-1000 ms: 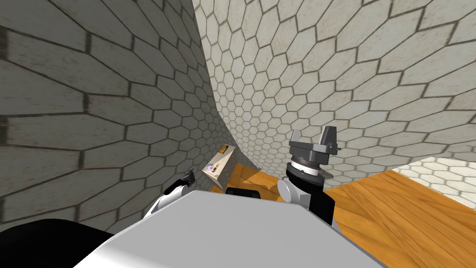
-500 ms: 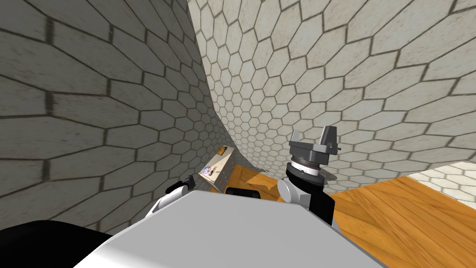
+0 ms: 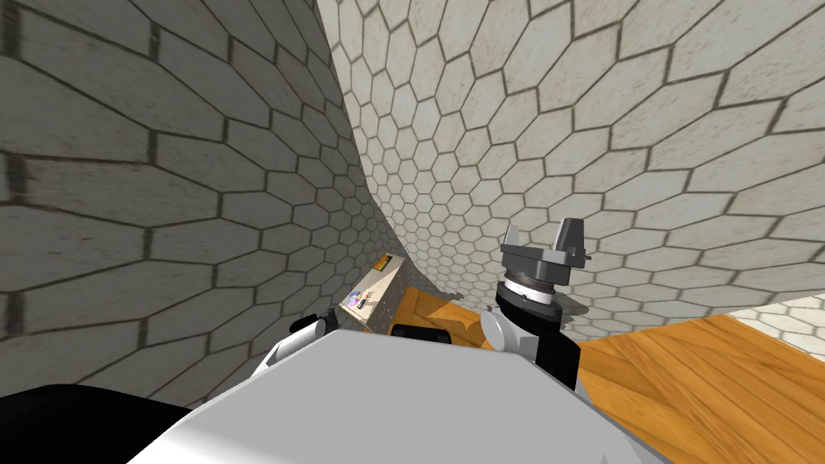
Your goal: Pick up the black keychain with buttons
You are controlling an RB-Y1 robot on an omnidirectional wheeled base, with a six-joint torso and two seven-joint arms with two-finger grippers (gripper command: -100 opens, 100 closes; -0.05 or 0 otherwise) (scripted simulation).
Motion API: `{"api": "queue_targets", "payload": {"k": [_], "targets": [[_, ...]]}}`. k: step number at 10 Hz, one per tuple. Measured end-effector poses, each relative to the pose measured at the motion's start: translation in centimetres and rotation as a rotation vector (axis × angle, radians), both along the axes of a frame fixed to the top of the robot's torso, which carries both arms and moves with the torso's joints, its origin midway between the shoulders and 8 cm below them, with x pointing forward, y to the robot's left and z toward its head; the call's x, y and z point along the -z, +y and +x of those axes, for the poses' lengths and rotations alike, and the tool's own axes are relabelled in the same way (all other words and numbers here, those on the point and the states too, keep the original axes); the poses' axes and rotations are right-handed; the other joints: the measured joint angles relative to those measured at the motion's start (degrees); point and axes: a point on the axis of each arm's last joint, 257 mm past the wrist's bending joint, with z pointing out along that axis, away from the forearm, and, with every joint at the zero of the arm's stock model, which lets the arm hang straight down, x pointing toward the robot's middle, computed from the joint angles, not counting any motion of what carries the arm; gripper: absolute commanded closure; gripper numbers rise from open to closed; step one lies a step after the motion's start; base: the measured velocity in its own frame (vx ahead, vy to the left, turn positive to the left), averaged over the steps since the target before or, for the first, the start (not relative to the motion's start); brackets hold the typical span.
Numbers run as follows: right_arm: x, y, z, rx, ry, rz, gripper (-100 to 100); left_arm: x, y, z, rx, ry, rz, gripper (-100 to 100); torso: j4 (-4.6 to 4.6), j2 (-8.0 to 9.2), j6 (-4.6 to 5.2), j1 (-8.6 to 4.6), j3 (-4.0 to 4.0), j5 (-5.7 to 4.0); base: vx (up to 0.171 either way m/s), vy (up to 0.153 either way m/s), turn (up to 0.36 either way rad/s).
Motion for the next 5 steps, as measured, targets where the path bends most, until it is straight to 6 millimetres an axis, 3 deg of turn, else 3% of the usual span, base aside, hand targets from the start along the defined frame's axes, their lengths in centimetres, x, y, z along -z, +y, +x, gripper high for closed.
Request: {"api": "queue_targets", "payload": {"k": [5], "targets": [[0.0,0.0,0.0,0.000,0.000,0.000,0,2.7,-1.1,-2.3,-0.071,0.107,-0.118,-100,-0.02,-0.11,0.01,0.00,-0.06,0.00,0.084,-0.029,0.003]]}}
